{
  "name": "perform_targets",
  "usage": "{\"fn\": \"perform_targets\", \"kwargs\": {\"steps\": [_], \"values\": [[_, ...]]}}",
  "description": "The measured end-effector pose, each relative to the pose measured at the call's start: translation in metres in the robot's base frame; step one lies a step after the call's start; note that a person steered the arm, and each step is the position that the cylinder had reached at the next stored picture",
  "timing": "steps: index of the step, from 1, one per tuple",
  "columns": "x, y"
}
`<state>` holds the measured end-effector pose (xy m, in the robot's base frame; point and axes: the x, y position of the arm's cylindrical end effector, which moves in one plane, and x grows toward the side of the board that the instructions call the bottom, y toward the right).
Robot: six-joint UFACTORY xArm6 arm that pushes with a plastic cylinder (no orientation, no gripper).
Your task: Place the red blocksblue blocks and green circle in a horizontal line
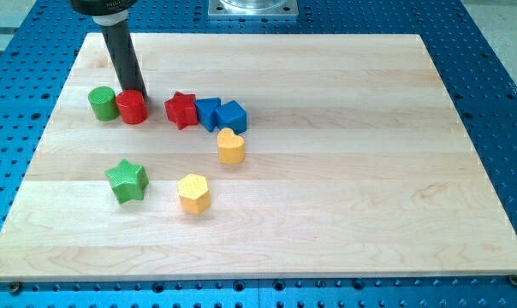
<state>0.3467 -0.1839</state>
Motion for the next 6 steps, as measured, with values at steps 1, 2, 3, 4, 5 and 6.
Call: {"fn": "perform_targets", "kwargs": {"steps": [1,2,3,4,5,6], "values": [[-0.021,-0.010],[-0.013,-0.029],[-0.007,-0.033],[-0.006,-0.038],[0.000,-0.038],[-0.027,-0.017]]}}
